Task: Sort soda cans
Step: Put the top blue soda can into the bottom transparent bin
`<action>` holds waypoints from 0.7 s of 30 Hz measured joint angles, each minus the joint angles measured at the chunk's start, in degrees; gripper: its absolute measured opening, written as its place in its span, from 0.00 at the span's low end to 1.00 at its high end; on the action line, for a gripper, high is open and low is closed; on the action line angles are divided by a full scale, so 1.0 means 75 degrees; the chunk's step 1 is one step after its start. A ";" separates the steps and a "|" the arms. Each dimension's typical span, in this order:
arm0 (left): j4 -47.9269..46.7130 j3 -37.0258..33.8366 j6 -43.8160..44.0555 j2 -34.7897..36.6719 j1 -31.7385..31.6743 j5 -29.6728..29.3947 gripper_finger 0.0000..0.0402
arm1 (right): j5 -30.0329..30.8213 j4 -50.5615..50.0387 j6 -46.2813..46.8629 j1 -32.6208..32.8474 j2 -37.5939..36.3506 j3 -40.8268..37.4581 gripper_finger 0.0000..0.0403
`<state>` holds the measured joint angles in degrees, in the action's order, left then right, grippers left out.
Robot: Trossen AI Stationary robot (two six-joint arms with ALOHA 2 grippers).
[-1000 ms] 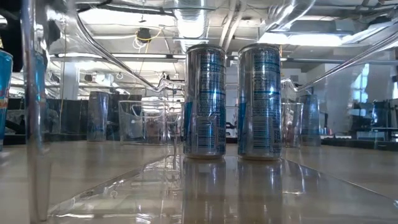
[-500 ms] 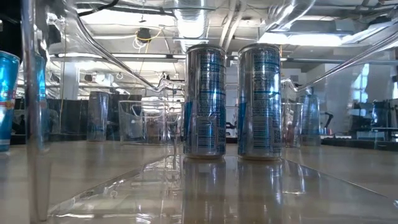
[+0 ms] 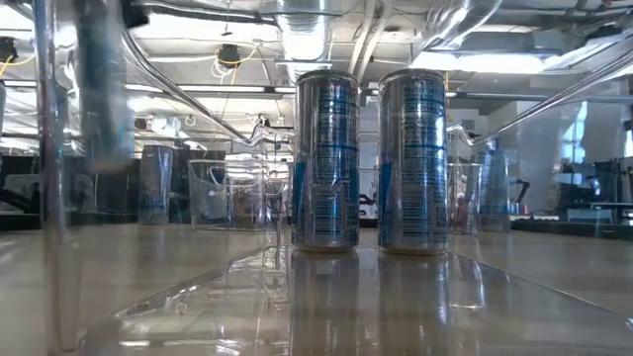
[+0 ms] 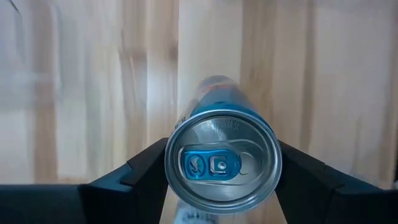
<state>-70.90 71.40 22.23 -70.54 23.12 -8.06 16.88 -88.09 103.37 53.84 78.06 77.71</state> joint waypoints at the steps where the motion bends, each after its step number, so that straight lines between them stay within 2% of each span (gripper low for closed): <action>1: 0.0034 0.0236 -0.0149 0.0000 -0.0067 -0.0030 0.58 | 0.0036 0.0000 0.0000 -0.0003 0.0000 0.0000 0.71; 6: 0.0466 0.1307 -0.0764 -0.0146 -0.0333 -0.0074 0.58 | 0.0139 -0.0020 -0.0055 -0.0047 0.0000 0.0000 0.71; 9: 0.0498 0.1881 -0.1107 -0.0553 -0.0351 -0.0074 0.58 | 0.0147 -0.0020 -0.0081 -0.0050 0.0000 0.0000 0.71; 21: 0.0343 0.3941 -0.2778 -0.3387 -0.0235 0.0736 0.58 | 0.0149 -0.0017 -0.0192 -0.0050 -0.0001 0.0000 0.71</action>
<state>-68.33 100.96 1.39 -95.95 21.36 -2.54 18.00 -88.23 101.93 53.47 78.05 77.71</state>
